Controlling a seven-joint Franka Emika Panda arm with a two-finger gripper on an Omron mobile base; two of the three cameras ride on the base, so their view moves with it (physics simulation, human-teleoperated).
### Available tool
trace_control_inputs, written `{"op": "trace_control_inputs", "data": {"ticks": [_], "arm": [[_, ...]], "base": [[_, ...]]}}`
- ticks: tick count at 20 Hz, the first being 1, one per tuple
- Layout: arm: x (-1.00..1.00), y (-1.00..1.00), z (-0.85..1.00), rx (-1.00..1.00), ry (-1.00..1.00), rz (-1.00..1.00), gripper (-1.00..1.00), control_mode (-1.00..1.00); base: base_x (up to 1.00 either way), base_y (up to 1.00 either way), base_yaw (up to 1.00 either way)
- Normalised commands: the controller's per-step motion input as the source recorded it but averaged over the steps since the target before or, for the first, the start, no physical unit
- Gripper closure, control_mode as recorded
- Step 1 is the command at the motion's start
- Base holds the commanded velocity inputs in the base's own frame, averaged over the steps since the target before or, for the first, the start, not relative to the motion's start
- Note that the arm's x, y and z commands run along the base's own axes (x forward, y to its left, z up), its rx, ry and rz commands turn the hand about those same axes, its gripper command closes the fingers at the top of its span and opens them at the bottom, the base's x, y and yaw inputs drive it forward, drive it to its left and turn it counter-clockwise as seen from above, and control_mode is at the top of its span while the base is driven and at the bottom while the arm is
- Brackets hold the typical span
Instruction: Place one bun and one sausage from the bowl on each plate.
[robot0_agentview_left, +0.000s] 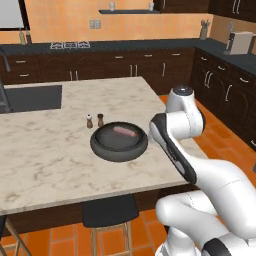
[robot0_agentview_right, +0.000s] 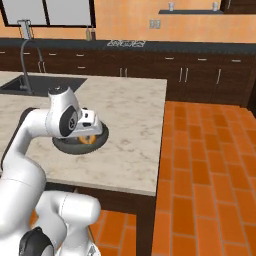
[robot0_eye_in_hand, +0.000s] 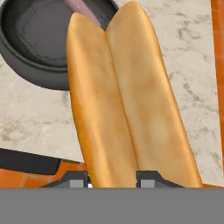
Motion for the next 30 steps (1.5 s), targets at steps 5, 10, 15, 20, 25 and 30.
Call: {"op": "trace_control_inputs", "data": {"ticks": [5,10,15,20,25,30], "arm": [[0.00,0.00,0.00,0.00,0.00,0.00,1.00,1.00],[0.00,0.00,0.00,0.00,0.00,0.00,1.00,1.00],[0.00,0.00,0.00,0.00,0.00,0.00,1.00,1.00],[0.00,0.00,0.00,0.00,0.00,0.00,1.00,1.00],[0.00,0.00,0.00,0.00,0.00,0.00,1.00,1.00],[0.00,0.00,0.00,0.00,0.00,0.00,1.00,1.00]], "base": [[-0.82,0.24,0.00],[-0.51,0.95,0.04],[-0.17,0.99,0.09],[-0.04,1.00,0.10],[-0.06,1.00,0.09],[-0.04,1.00,0.09]]}}
